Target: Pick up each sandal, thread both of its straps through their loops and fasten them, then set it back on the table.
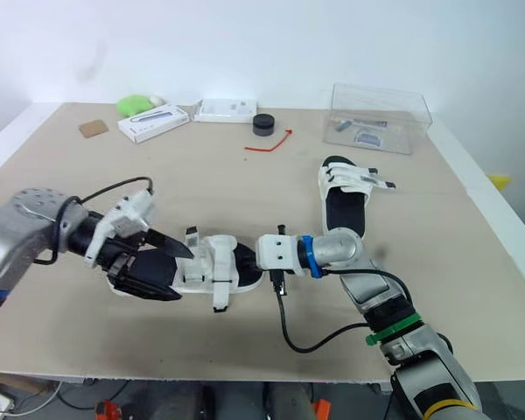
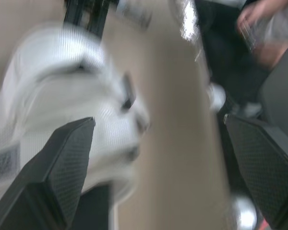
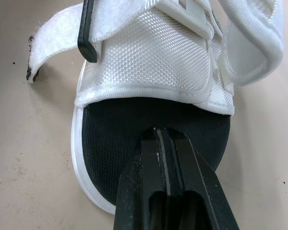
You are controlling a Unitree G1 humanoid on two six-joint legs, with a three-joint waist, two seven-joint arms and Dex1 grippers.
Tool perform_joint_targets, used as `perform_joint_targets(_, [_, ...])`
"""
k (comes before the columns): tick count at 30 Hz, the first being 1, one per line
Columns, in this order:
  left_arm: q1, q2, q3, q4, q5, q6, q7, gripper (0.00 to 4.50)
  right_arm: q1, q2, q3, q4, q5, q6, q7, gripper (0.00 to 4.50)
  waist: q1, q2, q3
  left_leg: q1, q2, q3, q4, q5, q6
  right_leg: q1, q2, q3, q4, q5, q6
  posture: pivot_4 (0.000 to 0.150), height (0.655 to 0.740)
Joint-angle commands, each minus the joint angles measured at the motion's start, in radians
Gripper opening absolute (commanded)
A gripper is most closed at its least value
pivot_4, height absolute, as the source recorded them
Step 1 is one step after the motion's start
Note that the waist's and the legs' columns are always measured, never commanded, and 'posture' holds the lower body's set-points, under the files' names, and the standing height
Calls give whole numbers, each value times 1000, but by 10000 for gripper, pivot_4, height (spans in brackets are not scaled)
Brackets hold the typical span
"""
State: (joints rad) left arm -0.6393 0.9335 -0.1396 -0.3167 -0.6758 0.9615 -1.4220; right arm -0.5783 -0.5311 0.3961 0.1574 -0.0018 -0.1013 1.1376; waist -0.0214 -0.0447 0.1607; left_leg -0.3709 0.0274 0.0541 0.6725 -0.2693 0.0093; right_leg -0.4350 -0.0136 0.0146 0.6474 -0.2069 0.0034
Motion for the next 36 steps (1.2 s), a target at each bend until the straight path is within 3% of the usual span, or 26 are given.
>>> perform_joint_targets(1, [106,46,136,-163,-226,186,48,44448,16,-4,43,64,-61,20,10,0,-4,0,0,0,0,0,0,0,0,0,0,0,0,0,0,1500,7400])
perform_joint_targets(4, [252,53,221,-252,-356,281,132,44448,13,3,47,69,-61,18,8,0,-10,2,0,2,0,1,-1,0,0,0,0,1,1,1,3,1500,7400])
perform_joint_targets(8, [477,-2,285,-342,-379,271,303,44448,14,4,51,74,-57,12,11,0,-7,2,0,2,2,-1,-1,0,0,0,1,0,1,0,1,1500,7400])
perform_joint_targets(11, [537,-103,277,-316,-302,201,460,44448,12,5,54,80,-57,7,18,0,-2,2,-1,3,2,-1,-1,2,-3,1,0,-1,2,-1,-3,1500,7400])
perform_joint_targets(15, [606,-170,222,-313,-204,101,545,44448,7,6,56,86,-56,3,24,0,0,2,-1,6,1,-1,-1,3,-5,4,0,0,2,1,-3,1500,7400])
perform_joint_targets(24, [576,-299,106,-230,-98,-29,631,44448,8,3,60,83,-56,2,31,0,0,2,-1,7,1,-1,-2,3,-5,6,0,0,1,1,-4,1500,7400])
perform_joint_targets(34, [470,-338,-8,-96,3,-126,586,44448,6,-1,57,81,-58,6,29,0,0,2,-1,8,1,-1,-2,3,-5,7,0,-1,0,1,-3,1500,7400])
perform_joint_targets(35, [458,-339,-14,-79,14,-141,577,39502,6,-1,57,82,-59,5,29,0,0,2,-1,9,1,-1,-2,3,-5,8,0,-1,0,1,-3,1500,7400])
perform_joint_targets(36, [443,-342,-13,-61,21,-154,570,39456,7,-2,57,81,-60,5,28,0,0,2,-1,9,1,-1,-2,3,-5,8,0,-1,0,1,-3,1500,7400])
